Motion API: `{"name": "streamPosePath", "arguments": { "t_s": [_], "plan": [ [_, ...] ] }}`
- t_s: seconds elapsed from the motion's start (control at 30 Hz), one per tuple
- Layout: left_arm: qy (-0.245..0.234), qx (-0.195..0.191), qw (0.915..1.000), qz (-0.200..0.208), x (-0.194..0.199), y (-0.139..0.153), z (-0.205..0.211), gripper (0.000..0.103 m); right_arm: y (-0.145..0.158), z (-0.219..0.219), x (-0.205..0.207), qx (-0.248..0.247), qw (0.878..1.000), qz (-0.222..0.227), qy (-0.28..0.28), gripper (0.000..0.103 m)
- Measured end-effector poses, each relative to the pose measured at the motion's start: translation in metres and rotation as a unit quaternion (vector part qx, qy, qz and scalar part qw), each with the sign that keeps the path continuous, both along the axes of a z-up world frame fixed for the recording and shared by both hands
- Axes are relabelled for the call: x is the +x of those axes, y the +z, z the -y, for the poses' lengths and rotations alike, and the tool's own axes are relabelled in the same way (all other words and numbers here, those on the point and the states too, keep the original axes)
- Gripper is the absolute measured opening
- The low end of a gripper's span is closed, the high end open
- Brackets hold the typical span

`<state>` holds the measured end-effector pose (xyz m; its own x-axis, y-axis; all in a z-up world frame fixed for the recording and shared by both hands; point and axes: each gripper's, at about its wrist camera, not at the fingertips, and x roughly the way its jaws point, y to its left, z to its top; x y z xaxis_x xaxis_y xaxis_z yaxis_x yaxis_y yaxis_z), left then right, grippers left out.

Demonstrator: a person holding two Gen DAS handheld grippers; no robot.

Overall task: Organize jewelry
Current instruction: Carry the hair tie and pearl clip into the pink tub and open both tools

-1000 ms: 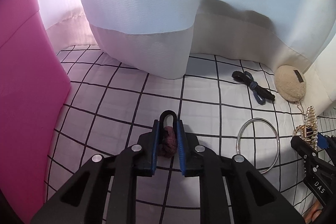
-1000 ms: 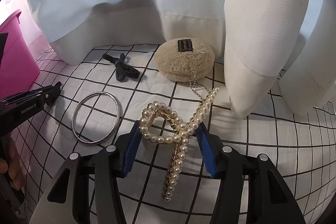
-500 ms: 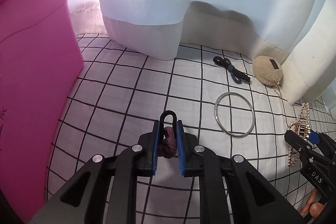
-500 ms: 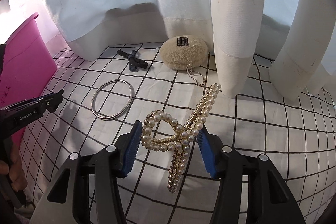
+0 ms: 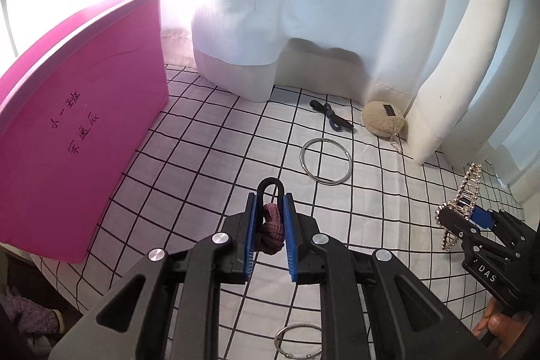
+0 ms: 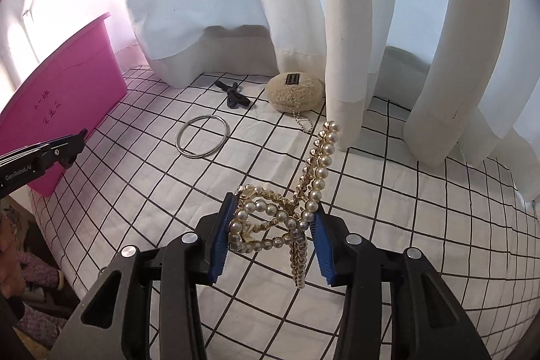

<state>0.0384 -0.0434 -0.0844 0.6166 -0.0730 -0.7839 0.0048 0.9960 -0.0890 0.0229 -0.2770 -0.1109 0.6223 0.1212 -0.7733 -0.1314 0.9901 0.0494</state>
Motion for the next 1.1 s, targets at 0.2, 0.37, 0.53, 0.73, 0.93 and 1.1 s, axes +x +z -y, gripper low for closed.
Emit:
{"name": "streamPosePath", "arguments": {
  "t_s": [0.2,0.37,0.53,0.73,0.93,1.1],
  "plan": [
    [0.027,0.004,0.9995,0.015,-0.031,0.023,-0.001,0.015,0.022,-0.007,-0.009,0.014,0.999,0.025,0.031,0.042],
    [0.049,0.006,0.9980,0.039,-0.052,0.052,-0.012,0.015,0.053,-0.024,-0.014,0.027,0.996,0.055,0.061,0.042],
    [0.066,0.010,0.9957,0.063,-0.062,0.082,-0.038,0.016,0.079,-0.058,-0.015,0.043,0.991,0.082,0.095,0.042],
    [0.088,0.016,0.9922,0.087,-0.062,0.112,-0.092,0.016,0.115,-0.122,0.000,0.060,0.982,0.113,0.135,0.042],
    [0.118,0.031,0.9876,0.099,-0.048,0.134,-0.165,0.016,0.148,-0.202,0.032,0.088,0.971,0.126,0.182,0.042],
    [0.144,0.034,0.9851,0.087,-0.027,0.136,-0.224,0.016,0.162,-0.269,0.064,0.103,0.963,0.118,0.221,0.042]
  ]
}}
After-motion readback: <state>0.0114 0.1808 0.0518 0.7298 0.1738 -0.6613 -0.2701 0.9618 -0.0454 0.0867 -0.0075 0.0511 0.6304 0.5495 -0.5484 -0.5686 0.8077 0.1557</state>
